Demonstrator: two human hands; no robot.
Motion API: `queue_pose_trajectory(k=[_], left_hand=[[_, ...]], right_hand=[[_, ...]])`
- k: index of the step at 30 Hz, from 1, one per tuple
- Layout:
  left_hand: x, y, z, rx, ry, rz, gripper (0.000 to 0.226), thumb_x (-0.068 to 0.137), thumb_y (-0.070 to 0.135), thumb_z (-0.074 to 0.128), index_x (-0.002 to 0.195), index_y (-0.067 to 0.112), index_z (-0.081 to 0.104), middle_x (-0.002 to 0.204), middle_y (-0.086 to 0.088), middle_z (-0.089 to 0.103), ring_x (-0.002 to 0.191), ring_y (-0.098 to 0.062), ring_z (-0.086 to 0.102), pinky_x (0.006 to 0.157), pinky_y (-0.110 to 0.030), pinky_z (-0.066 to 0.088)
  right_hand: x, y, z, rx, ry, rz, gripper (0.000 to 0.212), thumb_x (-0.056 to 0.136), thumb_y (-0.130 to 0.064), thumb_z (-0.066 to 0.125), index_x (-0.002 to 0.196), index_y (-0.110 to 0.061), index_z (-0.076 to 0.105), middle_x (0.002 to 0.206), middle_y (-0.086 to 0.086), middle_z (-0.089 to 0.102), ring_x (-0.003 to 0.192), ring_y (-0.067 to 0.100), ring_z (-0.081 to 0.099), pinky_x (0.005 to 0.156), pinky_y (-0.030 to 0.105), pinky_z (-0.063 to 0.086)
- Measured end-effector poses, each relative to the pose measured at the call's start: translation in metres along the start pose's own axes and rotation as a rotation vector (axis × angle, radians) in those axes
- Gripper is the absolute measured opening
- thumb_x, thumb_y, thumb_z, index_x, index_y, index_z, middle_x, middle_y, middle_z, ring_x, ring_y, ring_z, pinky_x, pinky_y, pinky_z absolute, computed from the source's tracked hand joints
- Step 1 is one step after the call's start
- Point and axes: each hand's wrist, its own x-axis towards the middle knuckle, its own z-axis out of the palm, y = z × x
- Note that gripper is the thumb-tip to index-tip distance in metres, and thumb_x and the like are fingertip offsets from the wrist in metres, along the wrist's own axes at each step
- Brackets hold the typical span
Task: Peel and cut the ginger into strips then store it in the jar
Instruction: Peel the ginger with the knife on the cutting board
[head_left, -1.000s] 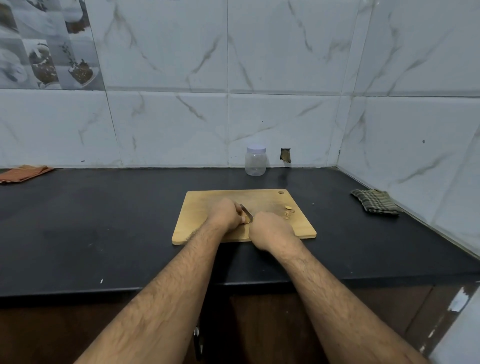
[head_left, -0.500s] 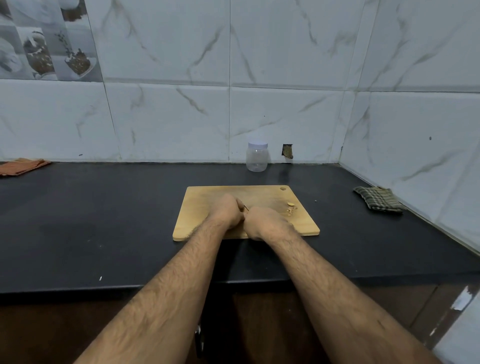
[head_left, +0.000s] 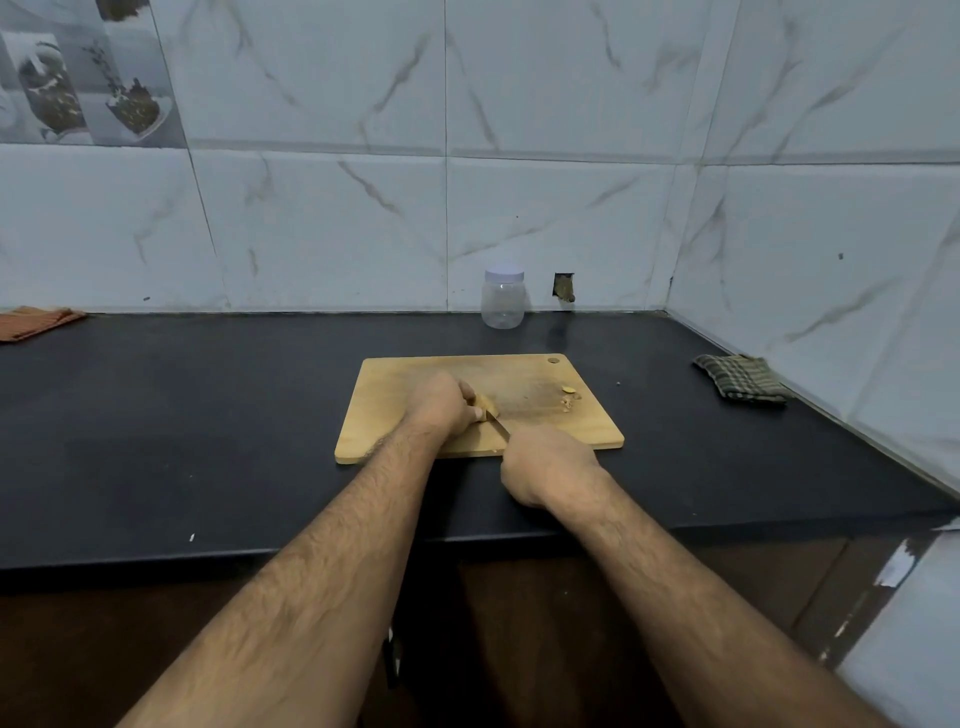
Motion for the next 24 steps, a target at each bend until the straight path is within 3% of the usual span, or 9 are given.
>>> queue_pose_trajectory(k=[5,11,13,16,18,21,24], left_hand=[[-0.001,0.0,-0.002,-0.007,-0.029,-0.004,0.029,0.09,0.027,0.072,0.118,0.02,0.072,0.115,0.002,0.069,0.11,-0.017,0.06,0.085,-0.025,0.045],[-0.003,0.0,-0.004,0.025,-0.055,0.027,0.009,0.09,0.029,0.072,0.089,0.02,0.074,0.078,0.005,0.06,0.084,-0.015,0.053,0.067,-0.025,0.037],[-0.004,0.001,-0.005,0.027,-0.069,0.029,0.012,0.09,0.029,0.072,0.088,0.017,0.073,0.083,0.0,0.066,0.089,-0.022,0.059,0.068,-0.026,0.039],[-0.005,0.001,-0.004,0.016,-0.052,0.026,0.025,0.091,0.029,0.071,0.106,0.009,0.073,0.11,-0.01,0.07,0.109,-0.027,0.062,0.078,-0.029,0.044],[-0.006,0.0,-0.003,0.017,-0.045,0.035,0.025,0.091,0.029,0.071,0.107,0.01,0.073,0.11,-0.009,0.071,0.108,-0.026,0.062,0.077,-0.028,0.042],[-0.008,0.0,-0.004,0.014,-0.046,0.042,0.017,0.091,0.028,0.071,0.098,0.014,0.074,0.103,-0.006,0.072,0.093,-0.02,0.06,0.072,-0.025,0.039],[-0.009,0.0,-0.005,0.019,-0.041,0.048,0.017,0.091,0.028,0.07,0.096,0.013,0.074,0.101,-0.007,0.072,0.099,-0.024,0.063,0.068,-0.025,0.036]], right_hand=[[-0.003,0.005,0.002,0.052,0.003,0.058,0.021,0.096,-0.014,0.049,0.113,-0.014,0.062,0.099,0.002,0.058,0.086,0.022,0.053,0.072,0.034,0.044],[0.01,0.002,-0.004,0.069,0.031,0.063,0.028,0.095,-0.011,0.046,0.118,-0.01,0.063,0.116,0.007,0.065,0.089,0.025,0.055,0.074,0.034,0.047],[0.015,0.003,-0.009,0.066,0.029,0.071,0.029,0.094,-0.009,0.046,0.118,-0.009,0.064,0.115,0.007,0.065,0.086,0.025,0.054,0.072,0.034,0.046],[0.019,0.003,-0.012,0.058,0.035,0.073,0.03,0.094,-0.008,0.047,0.119,-0.009,0.064,0.106,0.006,0.063,0.085,0.024,0.054,0.071,0.034,0.046],[0.02,0.001,-0.01,0.065,0.045,0.069,0.029,0.095,-0.008,0.047,0.119,-0.01,0.063,0.102,0.005,0.06,0.085,0.024,0.053,0.072,0.034,0.046],[0.022,-0.001,-0.008,0.084,0.053,0.068,0.029,0.095,-0.01,0.046,0.119,-0.01,0.063,0.112,0.006,0.064,0.087,0.024,0.053,0.074,0.034,0.045],[0.023,-0.001,-0.01,0.094,0.044,0.086,0.031,0.094,-0.008,0.047,0.12,-0.009,0.063,0.113,0.007,0.064,0.087,0.024,0.052,0.073,0.033,0.045]])
